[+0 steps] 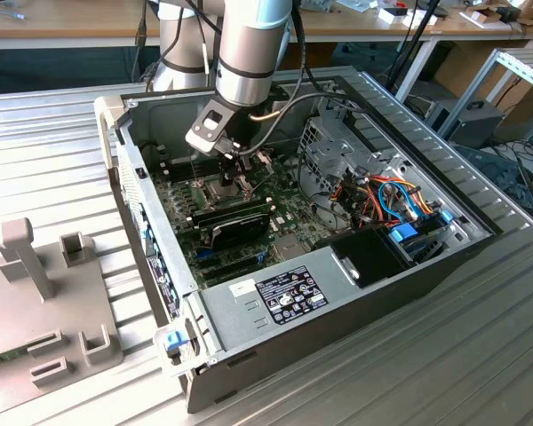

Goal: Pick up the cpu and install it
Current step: 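Place the cpu into insertion slot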

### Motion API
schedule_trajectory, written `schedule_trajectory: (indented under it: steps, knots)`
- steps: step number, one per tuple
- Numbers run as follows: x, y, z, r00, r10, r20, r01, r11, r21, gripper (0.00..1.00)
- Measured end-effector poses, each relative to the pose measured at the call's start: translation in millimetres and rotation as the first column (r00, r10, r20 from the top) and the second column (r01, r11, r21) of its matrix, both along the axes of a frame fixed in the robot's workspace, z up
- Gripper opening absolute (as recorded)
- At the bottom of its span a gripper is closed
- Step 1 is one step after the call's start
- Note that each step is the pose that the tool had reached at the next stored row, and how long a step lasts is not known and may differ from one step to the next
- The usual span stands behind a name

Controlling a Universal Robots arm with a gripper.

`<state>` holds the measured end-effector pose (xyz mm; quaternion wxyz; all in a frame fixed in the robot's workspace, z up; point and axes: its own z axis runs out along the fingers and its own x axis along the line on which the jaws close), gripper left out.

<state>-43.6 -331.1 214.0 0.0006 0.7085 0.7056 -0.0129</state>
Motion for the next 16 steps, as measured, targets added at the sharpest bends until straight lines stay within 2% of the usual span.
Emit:
schedule_trajectory:
  steps: [3, 16]
  knots:
    - [0.0, 0.0, -1.6, 0.9999, 0.016, -0.0004, -0.016, 0.9999, -0.0016, 0.11]
    - [0.0, 0.0, -4.6, 0.9996, 0.029, -0.0002, -0.029, 0.9996, -0.0012, 0.11]
